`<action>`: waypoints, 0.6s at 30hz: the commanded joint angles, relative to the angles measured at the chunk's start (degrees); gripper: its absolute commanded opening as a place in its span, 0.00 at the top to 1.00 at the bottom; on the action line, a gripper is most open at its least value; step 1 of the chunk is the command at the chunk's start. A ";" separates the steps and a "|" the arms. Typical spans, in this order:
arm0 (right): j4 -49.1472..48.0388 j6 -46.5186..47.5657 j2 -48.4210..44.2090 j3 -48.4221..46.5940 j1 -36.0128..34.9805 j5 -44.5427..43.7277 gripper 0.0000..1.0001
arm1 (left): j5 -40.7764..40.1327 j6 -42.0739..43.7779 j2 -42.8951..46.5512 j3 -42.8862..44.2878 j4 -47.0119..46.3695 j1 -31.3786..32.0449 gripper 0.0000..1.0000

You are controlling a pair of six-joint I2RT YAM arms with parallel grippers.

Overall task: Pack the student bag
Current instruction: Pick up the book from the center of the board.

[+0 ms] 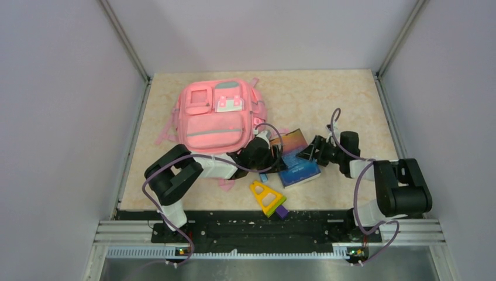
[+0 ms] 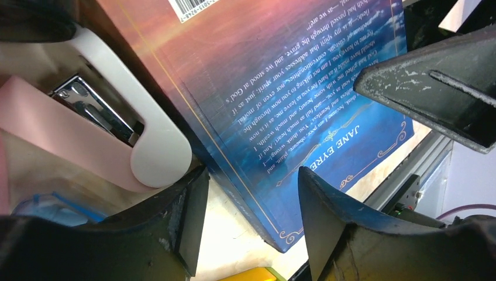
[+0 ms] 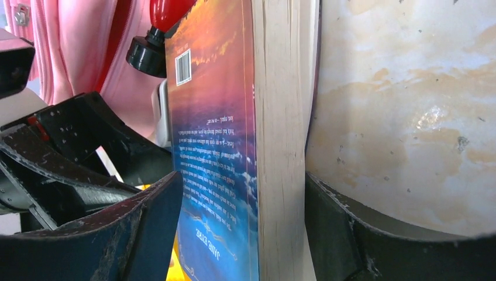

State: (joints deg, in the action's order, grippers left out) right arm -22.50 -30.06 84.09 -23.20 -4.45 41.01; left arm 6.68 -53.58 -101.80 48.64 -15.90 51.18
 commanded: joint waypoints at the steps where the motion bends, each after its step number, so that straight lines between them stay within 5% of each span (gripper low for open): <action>1: -0.24 -3.13 2.58 1.77 -2.39 6.67 0.30 | 2.99 2.53 -0.46 3.54 -11.08 1.98 0.40; 4: 0.52 -3.26 1.61 1.62 -2.33 6.15 0.43 | 1.95 3.58 -0.06 4.20 -9.41 2.00 0.41; 9: 3.83 -4.56 -3.98 0.52 -2.33 3.61 1.00 | -1.90 7.07 2.56 4.62 -4.27 2.00 0.41; 18: 14.27 -7.79 -26.23 -5.69 -2.18 -5.01 1.00 | -5.96 15.48 14.32 9.14 5.15 1.61 0.23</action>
State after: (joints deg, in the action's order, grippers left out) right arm -10.48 -34.79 68.82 -22.57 -5.69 36.25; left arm 3.53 -43.35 -96.97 52.36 -9.98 52.77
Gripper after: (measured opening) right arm 0.251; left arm 0.744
